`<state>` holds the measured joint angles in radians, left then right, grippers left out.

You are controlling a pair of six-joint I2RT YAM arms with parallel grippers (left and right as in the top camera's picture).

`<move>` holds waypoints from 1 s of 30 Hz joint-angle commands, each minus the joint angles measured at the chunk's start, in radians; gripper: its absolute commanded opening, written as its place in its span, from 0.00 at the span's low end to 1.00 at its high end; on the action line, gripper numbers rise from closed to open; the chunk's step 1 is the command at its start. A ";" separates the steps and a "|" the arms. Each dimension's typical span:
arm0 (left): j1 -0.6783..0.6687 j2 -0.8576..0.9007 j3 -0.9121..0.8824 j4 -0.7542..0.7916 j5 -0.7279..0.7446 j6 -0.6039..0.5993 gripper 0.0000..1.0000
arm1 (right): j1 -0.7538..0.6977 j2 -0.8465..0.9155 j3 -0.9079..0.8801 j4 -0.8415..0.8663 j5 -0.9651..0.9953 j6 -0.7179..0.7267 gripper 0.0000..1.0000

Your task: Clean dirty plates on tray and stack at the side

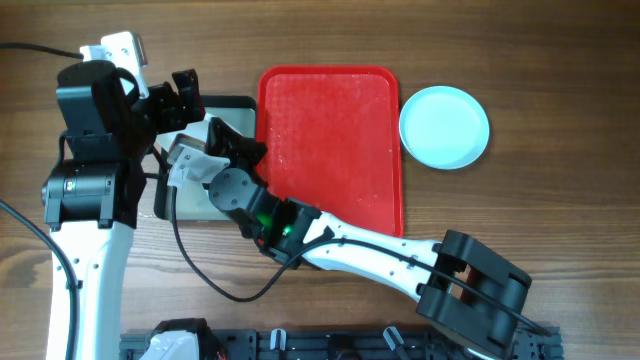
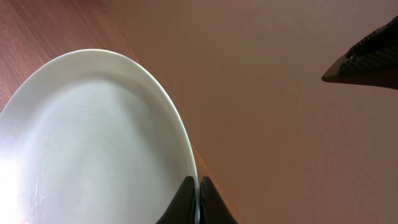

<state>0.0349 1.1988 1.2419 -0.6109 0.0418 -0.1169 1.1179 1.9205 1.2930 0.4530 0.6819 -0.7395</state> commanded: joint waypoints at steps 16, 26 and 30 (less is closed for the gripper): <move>0.000 -0.004 0.012 -0.001 -0.010 0.005 1.00 | -0.066 -0.027 0.017 -0.123 -0.026 0.429 0.04; 0.000 -0.004 0.012 -0.001 -0.010 0.005 1.00 | -0.212 -0.029 0.017 -0.388 -0.631 0.838 0.04; 0.000 -0.004 0.012 -0.001 -0.010 0.005 1.00 | -0.256 -0.034 0.017 -0.407 -0.769 0.951 0.04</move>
<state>0.0349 1.1988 1.2419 -0.6144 0.0418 -0.1169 0.8906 1.9205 1.2968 0.0517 0.1509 0.0353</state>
